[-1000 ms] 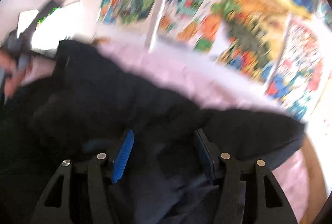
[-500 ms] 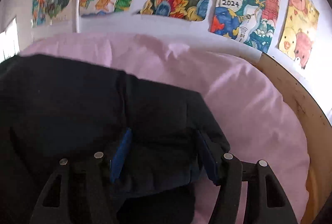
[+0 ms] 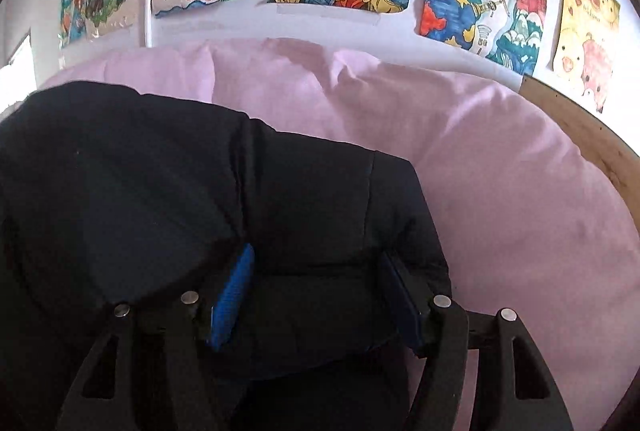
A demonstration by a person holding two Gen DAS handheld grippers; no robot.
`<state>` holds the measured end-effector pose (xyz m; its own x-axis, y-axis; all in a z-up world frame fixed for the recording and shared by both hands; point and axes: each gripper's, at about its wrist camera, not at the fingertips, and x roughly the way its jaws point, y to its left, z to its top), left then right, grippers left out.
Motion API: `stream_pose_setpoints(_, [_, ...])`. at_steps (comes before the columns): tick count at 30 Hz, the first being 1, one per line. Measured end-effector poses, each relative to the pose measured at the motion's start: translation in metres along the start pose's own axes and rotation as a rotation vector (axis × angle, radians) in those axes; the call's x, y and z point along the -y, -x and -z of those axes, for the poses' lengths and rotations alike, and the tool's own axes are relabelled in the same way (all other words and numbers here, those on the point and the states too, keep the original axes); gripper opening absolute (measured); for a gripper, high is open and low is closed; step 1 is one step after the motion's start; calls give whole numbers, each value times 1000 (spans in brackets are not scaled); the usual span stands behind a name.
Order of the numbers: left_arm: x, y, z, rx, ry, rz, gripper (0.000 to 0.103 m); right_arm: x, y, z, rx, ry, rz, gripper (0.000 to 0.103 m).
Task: Fold large clothes
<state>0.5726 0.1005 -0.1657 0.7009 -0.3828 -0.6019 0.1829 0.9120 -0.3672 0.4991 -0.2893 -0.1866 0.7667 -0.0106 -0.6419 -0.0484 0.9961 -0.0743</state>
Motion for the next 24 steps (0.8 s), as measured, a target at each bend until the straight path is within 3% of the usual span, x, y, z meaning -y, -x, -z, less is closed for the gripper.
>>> stream_pose_setpoints(14, [2,-5,3,0,-11,-25,17,-6,-4,2,11,37,45,62])
stream_pose_setpoints(18, [22,17,-1,19,-63,-106,17,6,14,-9,30,1,5,63])
stream_pose_setpoints(22, [52,58,1,117,-103,-169,21,6,61,-32,118,-12,-20,66])
stream_pose_setpoints(23, [63,69,3,151,-119,-180,25,1,72,-38,150,-3,-24,70])
stream_pose_setpoints(24, [74,78,5,188,-133,-178,34,-5,83,-44,186,9,-32,72])
